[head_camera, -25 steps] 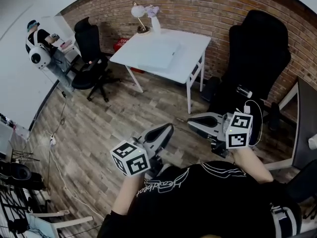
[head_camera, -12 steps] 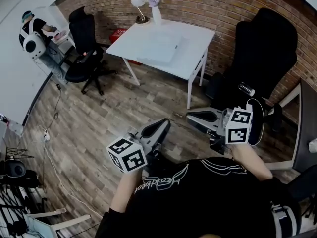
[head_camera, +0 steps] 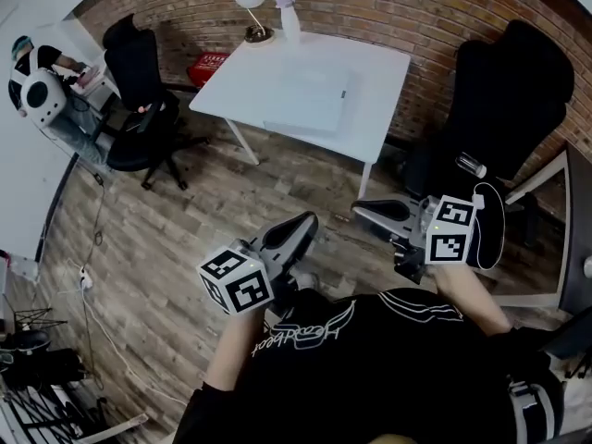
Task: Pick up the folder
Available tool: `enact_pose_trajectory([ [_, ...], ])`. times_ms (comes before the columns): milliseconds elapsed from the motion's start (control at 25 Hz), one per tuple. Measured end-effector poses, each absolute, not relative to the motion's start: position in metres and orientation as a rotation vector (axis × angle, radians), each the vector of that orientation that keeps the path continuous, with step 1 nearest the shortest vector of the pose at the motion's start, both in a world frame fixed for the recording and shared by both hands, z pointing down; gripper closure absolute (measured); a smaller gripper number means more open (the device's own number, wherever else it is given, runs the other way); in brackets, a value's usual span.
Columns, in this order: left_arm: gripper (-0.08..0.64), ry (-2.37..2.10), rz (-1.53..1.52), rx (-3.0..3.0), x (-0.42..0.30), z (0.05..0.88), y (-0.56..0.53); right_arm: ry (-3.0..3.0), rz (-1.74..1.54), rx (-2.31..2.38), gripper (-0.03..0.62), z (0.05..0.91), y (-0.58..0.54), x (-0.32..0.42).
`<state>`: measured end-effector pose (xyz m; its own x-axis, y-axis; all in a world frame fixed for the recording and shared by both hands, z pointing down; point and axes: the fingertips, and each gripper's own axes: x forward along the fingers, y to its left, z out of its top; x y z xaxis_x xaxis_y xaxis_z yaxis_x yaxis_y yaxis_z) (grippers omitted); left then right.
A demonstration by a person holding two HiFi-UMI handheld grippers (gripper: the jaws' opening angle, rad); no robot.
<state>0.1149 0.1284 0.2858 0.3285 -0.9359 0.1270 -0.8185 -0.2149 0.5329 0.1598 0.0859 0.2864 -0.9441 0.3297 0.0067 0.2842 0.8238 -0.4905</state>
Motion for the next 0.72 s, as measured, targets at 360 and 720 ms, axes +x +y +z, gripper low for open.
enact_pose_trajectory([
  [360, 0.552, -1.352, -0.258, 2.169, -0.008, 0.282, 0.084, -2.953, 0.805, -0.224, 0.595, 0.284, 0.045, 0.054],
  [720, 0.552, -1.253, -0.201, 2.213, -0.087, 0.302, 0.058, -2.955, 0.807, 0.029, 0.591, 0.306, 0.017, -0.001],
])
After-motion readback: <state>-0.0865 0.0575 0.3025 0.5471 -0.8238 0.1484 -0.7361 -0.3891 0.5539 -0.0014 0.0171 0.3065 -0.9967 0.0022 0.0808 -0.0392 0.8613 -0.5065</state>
